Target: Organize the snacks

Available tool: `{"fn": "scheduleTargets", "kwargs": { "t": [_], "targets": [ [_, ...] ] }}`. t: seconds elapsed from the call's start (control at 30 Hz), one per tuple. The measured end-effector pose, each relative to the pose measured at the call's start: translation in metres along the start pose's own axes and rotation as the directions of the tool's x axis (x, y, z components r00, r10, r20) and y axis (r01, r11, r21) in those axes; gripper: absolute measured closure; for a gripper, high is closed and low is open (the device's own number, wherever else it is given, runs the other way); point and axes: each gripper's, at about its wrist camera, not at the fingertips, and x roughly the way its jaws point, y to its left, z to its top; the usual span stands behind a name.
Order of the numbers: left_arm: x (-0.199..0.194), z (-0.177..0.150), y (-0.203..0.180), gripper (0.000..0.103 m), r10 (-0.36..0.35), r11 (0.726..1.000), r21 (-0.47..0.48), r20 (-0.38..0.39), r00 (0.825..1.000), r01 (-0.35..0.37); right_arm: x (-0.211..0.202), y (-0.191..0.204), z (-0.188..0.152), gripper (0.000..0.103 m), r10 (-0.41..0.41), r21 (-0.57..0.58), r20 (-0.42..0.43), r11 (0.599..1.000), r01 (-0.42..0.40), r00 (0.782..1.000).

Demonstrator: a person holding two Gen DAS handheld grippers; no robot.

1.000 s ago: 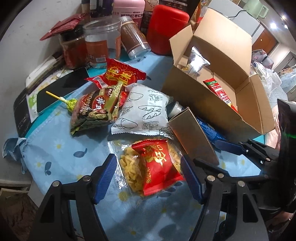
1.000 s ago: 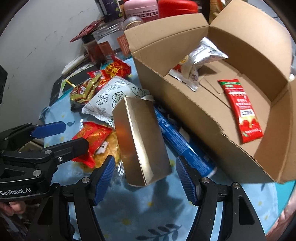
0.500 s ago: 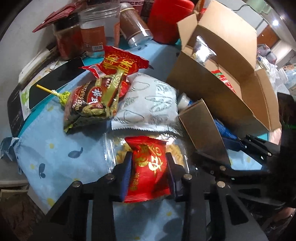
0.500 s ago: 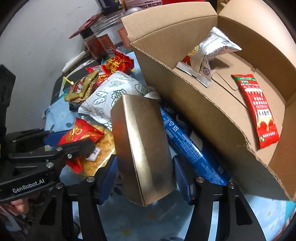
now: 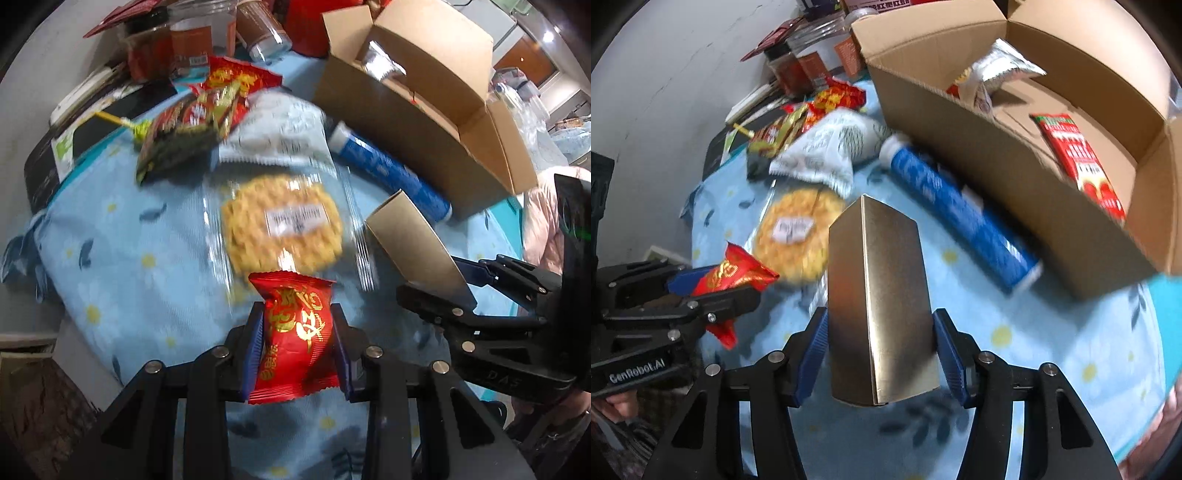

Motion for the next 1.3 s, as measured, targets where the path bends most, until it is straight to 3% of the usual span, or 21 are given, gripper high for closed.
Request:
{"fn": "scheduleTargets", "kwargs": {
  "t": [0.27,0.47,0.77,1.03,1.2,1.3],
  "targets": [
    [0.001,-0.045,-0.015,0.070,0.003,1.000,0.029,-0.046,0.999,-0.002,-0.007,0.011,-0.051,0.047,0.008,0.006,-0.054,1.000,-0.008,0.999],
    [0.008,-0.059,-0.013,0.070,0.013,1.000,0.010,-0.081,0.997,-0.012,-0.008,0.021,-0.070,0.047,-0.013,-0.023,-0.084,1.000,0.011,0.996],
    [0.018,-0.063,-0.004,0.070,0.031,0.999,-0.034,-0.097,0.995,-0.035,0.001,0.031,-0.066,0.046,-0.045,-0.052,-0.095,0.998,0.040,0.994],
    [0.021,-0.064,-0.020,0.070,0.132,0.990,0.071,-0.109,0.985,-0.125,0.020,0.041,-0.064,0.044,-0.074,-0.087,-0.148,0.994,0.062,0.986],
    [0.023,-0.067,-0.026,0.069,0.162,0.985,0.071,-0.083,0.983,-0.156,0.025,0.042,-0.063,0.043,-0.070,-0.095,-0.144,0.994,0.057,0.987],
    [0.024,-0.068,-0.030,0.069,0.175,0.983,0.080,-0.084,0.981,-0.168,0.027,0.046,-0.065,0.038,-0.085,-0.127,-0.140,0.990,0.067,0.987]
  ]
}}
